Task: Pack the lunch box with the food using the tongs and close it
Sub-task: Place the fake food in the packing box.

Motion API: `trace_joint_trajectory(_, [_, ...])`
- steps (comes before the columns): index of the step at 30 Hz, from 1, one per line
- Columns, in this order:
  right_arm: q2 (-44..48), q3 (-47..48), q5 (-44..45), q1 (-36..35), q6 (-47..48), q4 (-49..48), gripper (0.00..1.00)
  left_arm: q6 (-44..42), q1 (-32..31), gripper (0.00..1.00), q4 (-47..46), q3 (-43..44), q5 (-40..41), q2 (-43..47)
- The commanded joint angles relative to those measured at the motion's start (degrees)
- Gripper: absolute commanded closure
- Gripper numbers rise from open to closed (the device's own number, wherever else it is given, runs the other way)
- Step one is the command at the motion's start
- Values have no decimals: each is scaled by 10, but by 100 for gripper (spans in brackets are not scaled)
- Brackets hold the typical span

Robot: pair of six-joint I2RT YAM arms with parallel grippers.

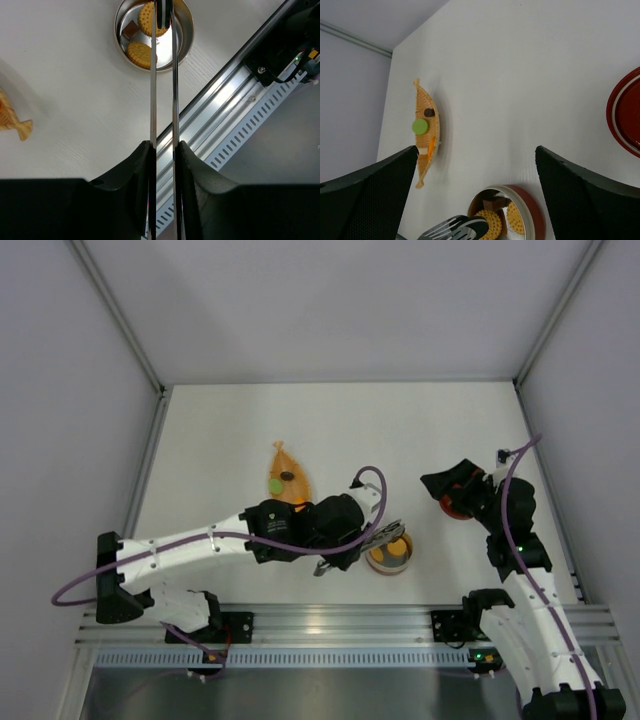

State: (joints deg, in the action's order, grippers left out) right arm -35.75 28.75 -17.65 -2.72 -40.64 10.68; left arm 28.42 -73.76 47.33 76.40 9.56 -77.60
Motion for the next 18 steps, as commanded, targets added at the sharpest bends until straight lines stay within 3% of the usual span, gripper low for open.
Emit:
trace_joint_trajectory(1, [8,1,2,6,5,-40,1,14,-2,86,-51,-13,-27,-12])
trace_joint_trajectory(18, [9,-1,3,6,7,-38,1,19,-2,79,-89,-56,-56,-47])
